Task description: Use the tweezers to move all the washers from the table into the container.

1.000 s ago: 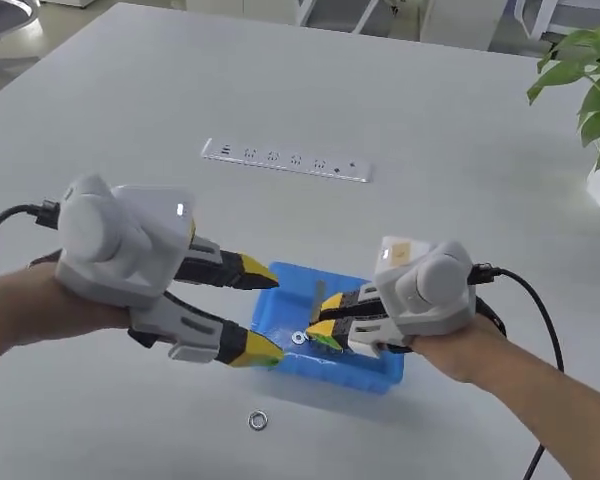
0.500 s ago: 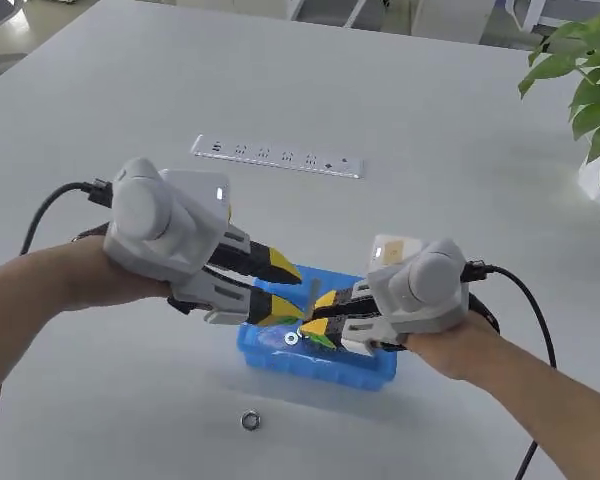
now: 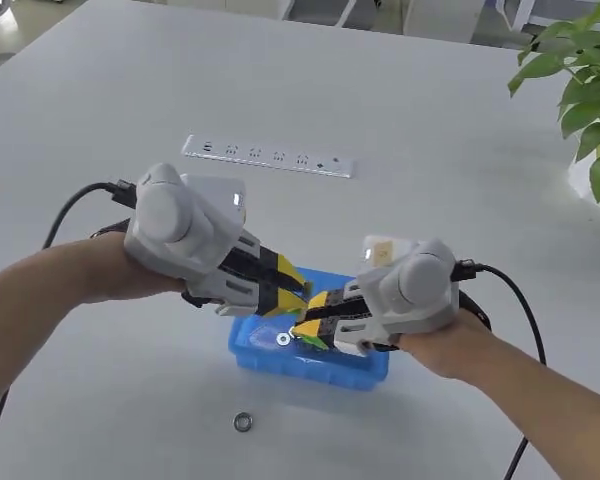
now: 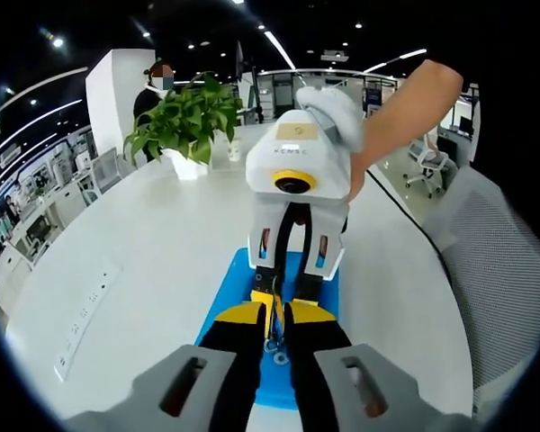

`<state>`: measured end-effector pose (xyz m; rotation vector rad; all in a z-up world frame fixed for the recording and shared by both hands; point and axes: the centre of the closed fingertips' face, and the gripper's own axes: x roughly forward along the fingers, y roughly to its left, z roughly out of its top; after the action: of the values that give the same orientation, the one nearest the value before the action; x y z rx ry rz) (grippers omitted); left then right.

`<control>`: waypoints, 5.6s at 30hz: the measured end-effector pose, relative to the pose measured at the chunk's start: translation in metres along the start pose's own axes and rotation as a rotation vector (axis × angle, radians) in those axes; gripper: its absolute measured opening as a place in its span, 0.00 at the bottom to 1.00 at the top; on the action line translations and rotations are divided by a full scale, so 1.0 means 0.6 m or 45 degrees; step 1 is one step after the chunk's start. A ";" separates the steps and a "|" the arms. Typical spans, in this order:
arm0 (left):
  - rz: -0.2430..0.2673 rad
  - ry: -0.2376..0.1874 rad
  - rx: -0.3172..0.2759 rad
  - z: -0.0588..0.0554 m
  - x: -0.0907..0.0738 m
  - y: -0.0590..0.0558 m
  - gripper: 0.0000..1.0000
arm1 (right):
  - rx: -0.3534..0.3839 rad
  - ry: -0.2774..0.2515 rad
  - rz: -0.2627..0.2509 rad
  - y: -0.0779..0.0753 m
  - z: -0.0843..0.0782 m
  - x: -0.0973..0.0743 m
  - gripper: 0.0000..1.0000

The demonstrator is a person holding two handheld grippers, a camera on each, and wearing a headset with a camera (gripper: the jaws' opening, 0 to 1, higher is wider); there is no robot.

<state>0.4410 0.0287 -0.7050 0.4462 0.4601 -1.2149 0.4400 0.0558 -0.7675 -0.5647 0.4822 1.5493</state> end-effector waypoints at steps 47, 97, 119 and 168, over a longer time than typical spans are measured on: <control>0.006 -0.007 0.027 0.032 -0.019 -0.011 0.07 | 0.187 -0.073 -0.284 -0.007 0.018 -0.120 0.53; 0.088 -0.019 -0.049 0.053 -0.113 -0.077 0.07 | 0.282 -0.091 -0.423 0.073 -0.023 -0.200 0.95; 0.077 -0.029 -0.077 0.028 -0.116 -0.121 0.07 | 0.262 -0.083 -0.409 0.091 -0.028 -0.197 0.95; 0.059 -0.036 -0.155 -0.027 -0.063 -0.161 0.07 | 0.262 -0.043 -0.372 0.115 -0.051 -0.186 0.91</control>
<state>0.3369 0.0393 -0.7049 0.3338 0.4940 -1.1405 0.3756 -0.0544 -0.7250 -0.4278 0.5027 1.2130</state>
